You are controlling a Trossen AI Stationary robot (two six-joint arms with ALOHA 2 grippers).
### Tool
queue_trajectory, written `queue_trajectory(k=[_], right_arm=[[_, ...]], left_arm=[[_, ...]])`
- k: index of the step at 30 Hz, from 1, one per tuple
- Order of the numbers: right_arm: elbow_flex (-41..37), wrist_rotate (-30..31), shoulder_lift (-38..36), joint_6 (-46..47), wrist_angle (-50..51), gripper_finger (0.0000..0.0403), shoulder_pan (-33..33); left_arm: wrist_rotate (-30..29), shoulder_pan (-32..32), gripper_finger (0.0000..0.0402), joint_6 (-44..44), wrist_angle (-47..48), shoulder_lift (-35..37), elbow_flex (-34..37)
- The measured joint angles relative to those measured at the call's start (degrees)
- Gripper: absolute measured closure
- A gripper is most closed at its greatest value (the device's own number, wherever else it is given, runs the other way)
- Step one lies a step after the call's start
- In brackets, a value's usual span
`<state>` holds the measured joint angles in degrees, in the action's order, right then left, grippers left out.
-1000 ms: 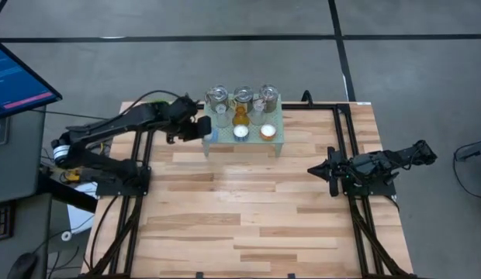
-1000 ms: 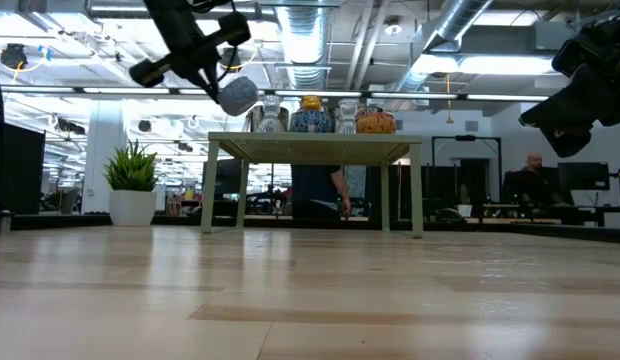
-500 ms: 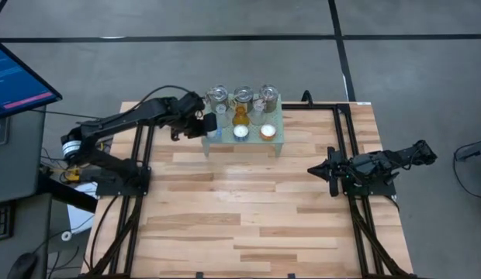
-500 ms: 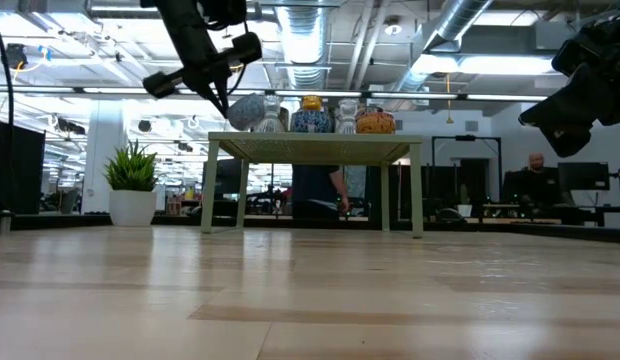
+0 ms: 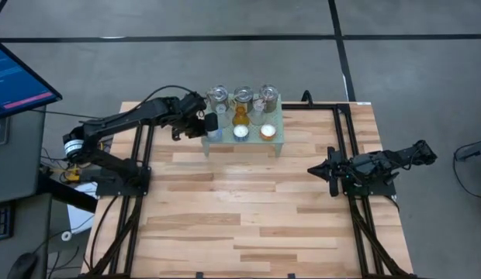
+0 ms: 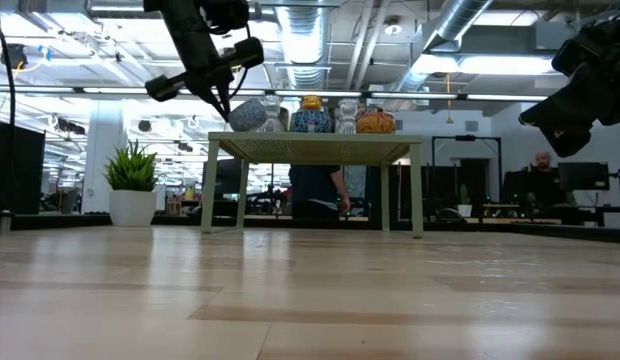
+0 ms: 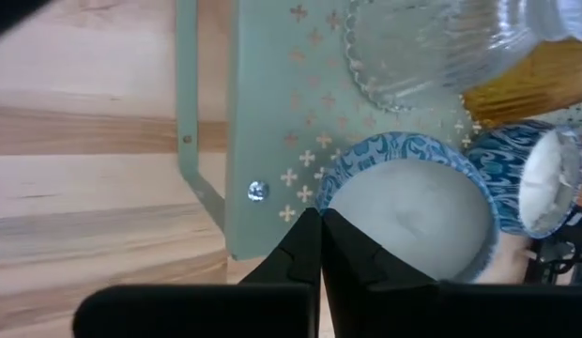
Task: Pick & Place candle stick holders
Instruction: Put the light blue scented candle on the shelf, then return to Home Position
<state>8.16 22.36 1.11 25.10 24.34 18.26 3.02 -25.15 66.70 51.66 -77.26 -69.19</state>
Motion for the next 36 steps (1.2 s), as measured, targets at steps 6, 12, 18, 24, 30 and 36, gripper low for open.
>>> queue_trajectory(k=[6,12,18,24,30,36], right_arm=[[0.0,0.0,0.0,0.0,0.0,0.0403,0.0],[0.0,0.0,0.0,0.0,0.0,0.0403,0.0],[0.0,0.3,0.0,0.0,0.0,0.0403,0.0],[0.0,5.4,0.0,1.6,0.0,0.0403,0.0],[0.0,9.5,0.0,1.5,0.0,0.0403,0.0],[0.0,9.2,0.0,2.9,0.0,0.0403,0.0]], left_arm=[[-3.6,0.0,0.0384,-1.3,-1.6,1.6,0.0],[-3.7,0.0,0.0361,-1.9,-2.4,1.9,0.0],[-2.8,0.0,0.0348,-3.8,-2.6,2.0,0.0],[3.8,0.6,0.0344,-6.5,-2.9,7.2,0.0],[2.5,1.2,0.0358,-13.0,-5.8,18.6,0.0],[2.9,5.0,0.0362,-29.6,-13.3,29.7,0.0]])
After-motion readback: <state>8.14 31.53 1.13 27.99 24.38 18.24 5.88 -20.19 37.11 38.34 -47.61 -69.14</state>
